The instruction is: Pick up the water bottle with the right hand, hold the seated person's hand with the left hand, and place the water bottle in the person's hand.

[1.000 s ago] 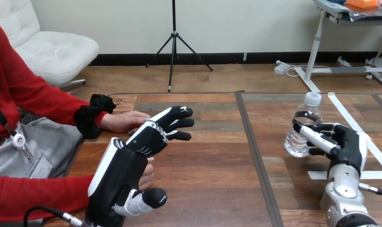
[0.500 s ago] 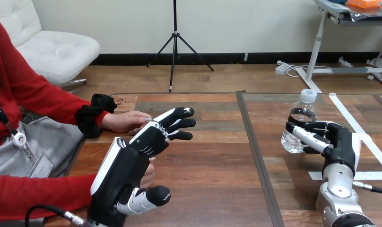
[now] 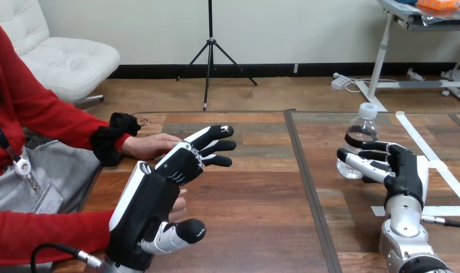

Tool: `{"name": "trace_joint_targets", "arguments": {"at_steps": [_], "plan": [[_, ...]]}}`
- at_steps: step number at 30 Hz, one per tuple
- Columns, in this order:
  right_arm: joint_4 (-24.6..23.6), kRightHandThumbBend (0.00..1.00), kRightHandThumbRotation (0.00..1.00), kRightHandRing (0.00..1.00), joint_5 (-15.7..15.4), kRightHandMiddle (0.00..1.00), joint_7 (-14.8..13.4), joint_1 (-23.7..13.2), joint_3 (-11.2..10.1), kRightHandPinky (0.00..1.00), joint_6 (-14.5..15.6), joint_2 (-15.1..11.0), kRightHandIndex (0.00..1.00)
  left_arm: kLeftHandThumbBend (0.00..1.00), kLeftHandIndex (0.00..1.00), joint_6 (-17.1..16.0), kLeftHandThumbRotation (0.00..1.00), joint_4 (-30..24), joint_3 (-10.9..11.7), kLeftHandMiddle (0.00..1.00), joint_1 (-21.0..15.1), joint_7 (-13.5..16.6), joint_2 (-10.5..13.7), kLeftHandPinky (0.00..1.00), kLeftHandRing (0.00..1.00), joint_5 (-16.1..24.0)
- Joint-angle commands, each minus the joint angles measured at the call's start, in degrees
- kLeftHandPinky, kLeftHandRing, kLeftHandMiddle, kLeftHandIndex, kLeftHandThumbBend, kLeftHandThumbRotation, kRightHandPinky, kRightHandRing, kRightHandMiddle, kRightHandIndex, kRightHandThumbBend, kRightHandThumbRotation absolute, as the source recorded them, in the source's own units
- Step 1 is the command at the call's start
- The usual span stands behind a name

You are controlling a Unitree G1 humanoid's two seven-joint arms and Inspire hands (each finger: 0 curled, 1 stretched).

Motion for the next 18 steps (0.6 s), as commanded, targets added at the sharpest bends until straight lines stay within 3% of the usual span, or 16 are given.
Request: {"name": "trace_joint_targets", "arguments": {"at_steps": [1,9,18], "plan": [[-2.87,0.92,0.11,0.6,-0.92,0.67,0.1,-2.72,1.23,0.53,0.21,-0.88,0.7,1.0,0.83,0.03,0.77,-0.12,0.39,0.86,-3.66,0.54,-0.24,0.72,0.81,0.1],[-2.88,0.95,0.21,0.64,-0.68,0.71,0.93,-2.81,1.43,0.57,0.5,-1.15,0.79,1.0,0.83,-0.14,0.76,-0.04,0.55,0.86,-3.89,0.6,-0.13,0.72,0.82,-0.06],[-2.91,0.97,0.27,0.62,-0.51,0.69,1.05,-3.15,1.52,0.56,0.86,-1.3,0.81,1.0,0.84,-0.55,0.76,0.86,0.55,0.86,-4.66,-0.39,0.18,0.73,0.82,-1.27]]}}
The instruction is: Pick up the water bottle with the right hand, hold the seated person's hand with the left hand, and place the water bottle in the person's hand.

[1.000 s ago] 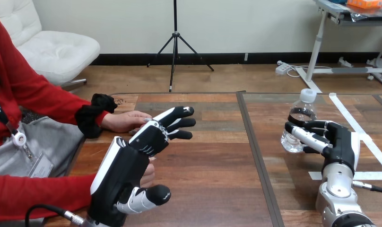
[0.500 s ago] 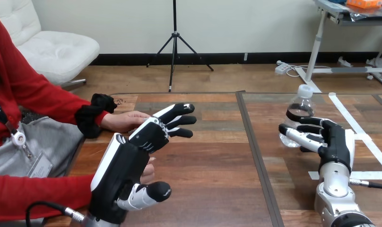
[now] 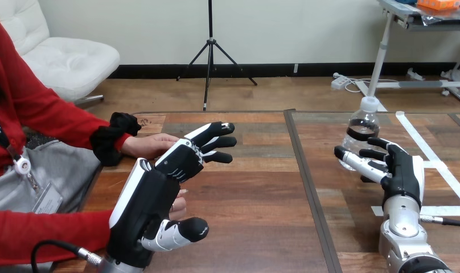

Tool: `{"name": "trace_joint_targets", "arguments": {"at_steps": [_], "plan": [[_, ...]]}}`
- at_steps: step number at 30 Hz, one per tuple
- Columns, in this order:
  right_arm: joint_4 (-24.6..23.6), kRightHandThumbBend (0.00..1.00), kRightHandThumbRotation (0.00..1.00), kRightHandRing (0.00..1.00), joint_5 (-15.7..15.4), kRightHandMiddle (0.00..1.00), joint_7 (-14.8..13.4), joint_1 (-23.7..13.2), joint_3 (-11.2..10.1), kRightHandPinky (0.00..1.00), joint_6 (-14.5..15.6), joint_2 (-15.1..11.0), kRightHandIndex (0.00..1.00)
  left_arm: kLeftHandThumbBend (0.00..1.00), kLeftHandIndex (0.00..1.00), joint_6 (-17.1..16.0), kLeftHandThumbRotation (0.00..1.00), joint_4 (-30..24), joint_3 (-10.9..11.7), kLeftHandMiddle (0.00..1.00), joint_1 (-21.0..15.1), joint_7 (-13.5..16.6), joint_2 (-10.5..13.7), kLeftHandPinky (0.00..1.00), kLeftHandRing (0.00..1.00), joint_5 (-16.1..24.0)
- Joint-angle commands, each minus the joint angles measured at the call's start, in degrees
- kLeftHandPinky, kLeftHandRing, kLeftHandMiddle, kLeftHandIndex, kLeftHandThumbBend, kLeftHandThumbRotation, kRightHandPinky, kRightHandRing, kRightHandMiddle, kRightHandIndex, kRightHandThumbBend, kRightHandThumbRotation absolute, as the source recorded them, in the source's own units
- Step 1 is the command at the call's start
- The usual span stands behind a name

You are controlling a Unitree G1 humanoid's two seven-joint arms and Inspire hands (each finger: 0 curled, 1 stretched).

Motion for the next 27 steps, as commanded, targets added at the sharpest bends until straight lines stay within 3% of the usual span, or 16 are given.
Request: {"name": "trace_joint_targets", "arguments": {"at_steps": [1,27], "plan": [[-2.91,0.97,0.27,0.62,-0.4,0.68,0.31,-3.2,0.65,0.56,0.11,-1.18,0.81,1.0,0.84,-0.67,0.76,0.96,0.55,0.86,-4.25,-0.48,0.18,0.73,0.82,-1.14],[-3.21,1.0,0.35,0.57,-0.79,0.65,-0.57,-3.88,1.34,0.5,0.22,-1.27,0.76,1.0,0.84,-0.98,0.79,1.68,1.37,0.86,-4.77,1.35,0.25,0.71,0.81,1.48]]}}
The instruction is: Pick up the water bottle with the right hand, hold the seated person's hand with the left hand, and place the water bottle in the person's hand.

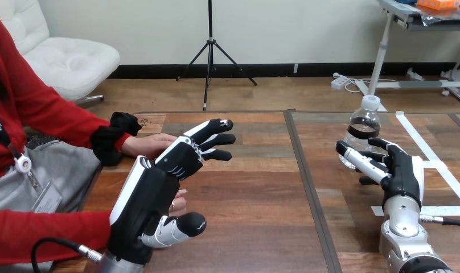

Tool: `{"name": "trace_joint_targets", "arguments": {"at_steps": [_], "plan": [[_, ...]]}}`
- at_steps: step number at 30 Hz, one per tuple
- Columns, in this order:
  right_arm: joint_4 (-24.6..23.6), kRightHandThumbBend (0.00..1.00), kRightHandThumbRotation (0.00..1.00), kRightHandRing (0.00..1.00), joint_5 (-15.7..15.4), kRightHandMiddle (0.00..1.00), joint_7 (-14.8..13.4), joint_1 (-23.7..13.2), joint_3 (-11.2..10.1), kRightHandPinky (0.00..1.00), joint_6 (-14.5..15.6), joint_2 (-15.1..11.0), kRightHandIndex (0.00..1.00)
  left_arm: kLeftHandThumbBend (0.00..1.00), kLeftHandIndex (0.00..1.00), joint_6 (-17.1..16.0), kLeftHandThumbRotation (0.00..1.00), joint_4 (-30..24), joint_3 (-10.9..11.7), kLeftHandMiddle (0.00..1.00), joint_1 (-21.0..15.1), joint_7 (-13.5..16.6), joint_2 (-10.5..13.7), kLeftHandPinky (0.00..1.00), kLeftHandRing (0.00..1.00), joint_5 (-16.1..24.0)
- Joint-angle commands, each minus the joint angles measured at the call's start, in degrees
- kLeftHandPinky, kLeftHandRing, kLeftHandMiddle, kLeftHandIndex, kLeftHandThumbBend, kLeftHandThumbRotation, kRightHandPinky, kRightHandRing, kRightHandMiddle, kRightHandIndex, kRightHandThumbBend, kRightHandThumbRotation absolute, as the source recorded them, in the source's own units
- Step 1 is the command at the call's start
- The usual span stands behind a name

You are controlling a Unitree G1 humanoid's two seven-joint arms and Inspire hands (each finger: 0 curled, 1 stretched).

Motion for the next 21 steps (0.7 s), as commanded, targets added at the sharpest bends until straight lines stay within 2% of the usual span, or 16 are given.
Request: {"name": "trace_joint_targets", "arguments": {"at_steps": [1,11,21], "plan": [[-3.2,1.0,0.35,0.57,-0.85,0.64,-0.75,-3.88,0.87,0.49,-0.21,-1.15,0.76,1.0,0.84,-0.97,0.79,0.33,1.01,0.86,-3.65,0.79,0.2,0.71,0.81,0.73],[-3.28,1.0,0.34,0.56,-0.59,0.63,-1.19,-3.92,0.83,0.49,-0.66,-0.98,0.75,1.0,0.84,-0.83,0.8,0.89,0.83,0.86,-3.99,0.42,0.33,0.71,0.81,0.32],[-3.05,1.0,0.37,0.57,-1.46,0.66,-2.19,-4.03,1.61,0.49,-0.26,-1.23,0.77,1.0,0.84,0.03,0.8,0.58,0.61,0.86,-3.95,0.14,0.34,0.7,0.81,-0.28]]}}
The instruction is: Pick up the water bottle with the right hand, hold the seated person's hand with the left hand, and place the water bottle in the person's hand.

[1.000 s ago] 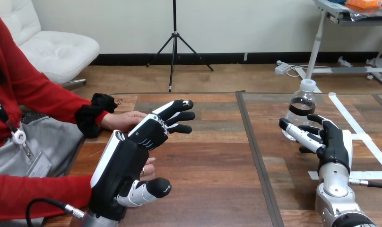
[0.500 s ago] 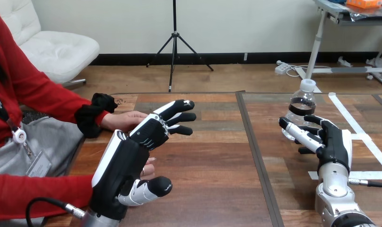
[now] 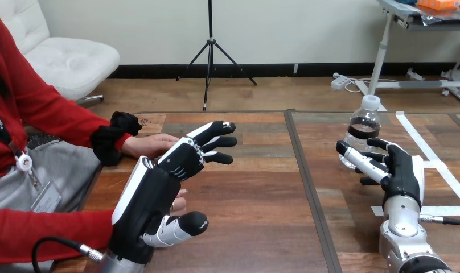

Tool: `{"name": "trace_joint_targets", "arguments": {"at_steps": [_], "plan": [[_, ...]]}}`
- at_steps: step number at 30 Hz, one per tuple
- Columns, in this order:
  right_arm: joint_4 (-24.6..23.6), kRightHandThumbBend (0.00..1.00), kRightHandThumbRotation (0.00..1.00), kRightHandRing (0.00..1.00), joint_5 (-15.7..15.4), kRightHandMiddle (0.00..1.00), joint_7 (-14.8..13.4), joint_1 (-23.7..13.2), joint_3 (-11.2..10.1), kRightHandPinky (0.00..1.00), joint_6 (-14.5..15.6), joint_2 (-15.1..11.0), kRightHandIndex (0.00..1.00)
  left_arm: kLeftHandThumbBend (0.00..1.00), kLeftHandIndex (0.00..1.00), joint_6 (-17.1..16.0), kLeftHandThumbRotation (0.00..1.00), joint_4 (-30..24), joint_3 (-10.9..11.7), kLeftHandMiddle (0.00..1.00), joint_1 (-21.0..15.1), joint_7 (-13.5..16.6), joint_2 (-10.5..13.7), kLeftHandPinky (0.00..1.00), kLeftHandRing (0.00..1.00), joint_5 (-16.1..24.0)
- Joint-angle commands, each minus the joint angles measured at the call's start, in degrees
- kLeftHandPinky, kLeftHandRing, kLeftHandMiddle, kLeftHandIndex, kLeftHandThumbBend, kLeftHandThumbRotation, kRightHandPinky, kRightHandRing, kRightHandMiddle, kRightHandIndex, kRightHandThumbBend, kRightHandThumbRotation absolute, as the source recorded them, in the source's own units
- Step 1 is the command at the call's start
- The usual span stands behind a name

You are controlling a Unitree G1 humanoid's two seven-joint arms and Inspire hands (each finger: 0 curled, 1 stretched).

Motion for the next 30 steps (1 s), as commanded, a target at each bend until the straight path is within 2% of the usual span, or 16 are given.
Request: {"name": "trace_joint_targets", "arguments": {"at_steps": [1,6,15,20,28,30], "plan": [[-3.0,1.0,0.38,0.57,-1.03,0.66,-1.14,-4.05,0.88,0.49,-0.29,-1.22,0.77,1.0,0.84,0.25,0.79,-0.18,0.38,0.86,-3.51,-0.3,0.33,0.7,0.82,-1.46],[-3.04,1.0,0.4,0.63,-0.81,0.71,-0.42,-3.87,0.61,0.53,-1.02,-1.22,0.81,1.0,0.84,-0.42,0.79,0.19,0.61,0.86,-3.69,-0.15,0.34,0.7,0.82,-1.01],[-2.98,1.0,0.48,0.81,-2.29,0.88,-0.97,-3.63,1.73,0.7,-0.86,-1.69,0.95,1.0,0.84,-0.98,0.78,0.66,0.56,0.86,-3.99,-0.59,0.47,0.71,0.82,-1.3],[-3.03,1.0,0.5,0.9,-1.57,0.96,-0.47,-3.61,1.14,0.77,-1.05,-1.54,0.99,1.0,0.84,-0.71,0.78,0.54,0.72,0.86,-3.97,-0.38,0.52,0.7,0.82,-0.94],[-3.13,1.0,0.51,0.98,-2.35,0.99,-1.85,-3.34,1.74,0.86,-2.12,-1.33,1.0,1.0,0.84,-1.32,0.8,0.74,1.12,0.86,-4.02,0.36,0.45,0.7,0.81,0.14],[-3.21,1.0,0.52,0.99,-1.83,1.0,-1.65,-3.34,1.32,0.89,-2.19,-1.08,1.0,1.0,0.84,-1.01,0.8,0.58,0.94,0.86,-3.94,0.06,0.44,0.7,0.81,-0.35]]}}
